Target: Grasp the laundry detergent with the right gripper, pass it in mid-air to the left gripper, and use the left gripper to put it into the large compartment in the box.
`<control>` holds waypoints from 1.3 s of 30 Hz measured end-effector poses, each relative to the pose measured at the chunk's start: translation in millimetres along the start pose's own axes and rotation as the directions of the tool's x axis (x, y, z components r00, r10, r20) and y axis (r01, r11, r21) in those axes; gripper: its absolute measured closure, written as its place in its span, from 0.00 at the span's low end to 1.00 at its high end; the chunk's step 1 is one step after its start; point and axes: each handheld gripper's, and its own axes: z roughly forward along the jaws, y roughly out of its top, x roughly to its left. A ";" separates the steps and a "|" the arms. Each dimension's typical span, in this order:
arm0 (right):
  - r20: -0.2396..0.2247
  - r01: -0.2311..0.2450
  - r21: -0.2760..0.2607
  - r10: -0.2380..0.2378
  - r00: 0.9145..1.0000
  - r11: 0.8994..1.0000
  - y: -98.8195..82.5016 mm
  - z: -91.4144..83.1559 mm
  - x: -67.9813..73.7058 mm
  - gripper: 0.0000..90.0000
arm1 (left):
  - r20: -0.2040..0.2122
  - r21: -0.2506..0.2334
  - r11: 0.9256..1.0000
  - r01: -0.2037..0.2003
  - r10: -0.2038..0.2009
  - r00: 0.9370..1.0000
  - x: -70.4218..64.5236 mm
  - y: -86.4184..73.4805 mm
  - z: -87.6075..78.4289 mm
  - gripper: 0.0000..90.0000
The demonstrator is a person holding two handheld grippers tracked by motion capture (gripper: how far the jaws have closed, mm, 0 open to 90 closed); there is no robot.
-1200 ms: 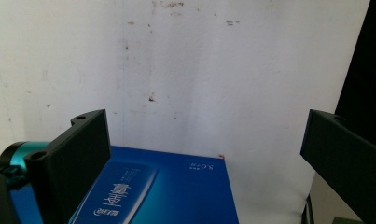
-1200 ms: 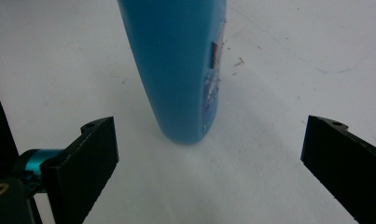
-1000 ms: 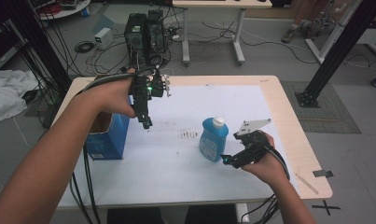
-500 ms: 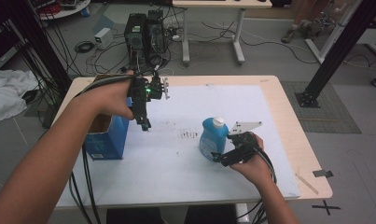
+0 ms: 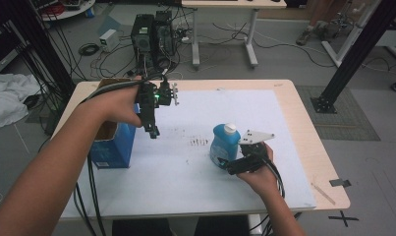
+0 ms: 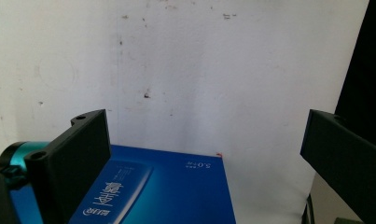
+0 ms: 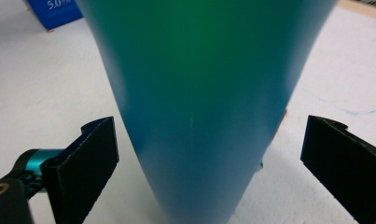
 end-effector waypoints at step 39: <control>0.055 0.010 -0.060 -0.007 0.998 0.998 2.9 9.3 7.0 0.30 | 0.003 0.007 1.000 0.002 -0.002 1.000 2.9 1.1 4.0 0.02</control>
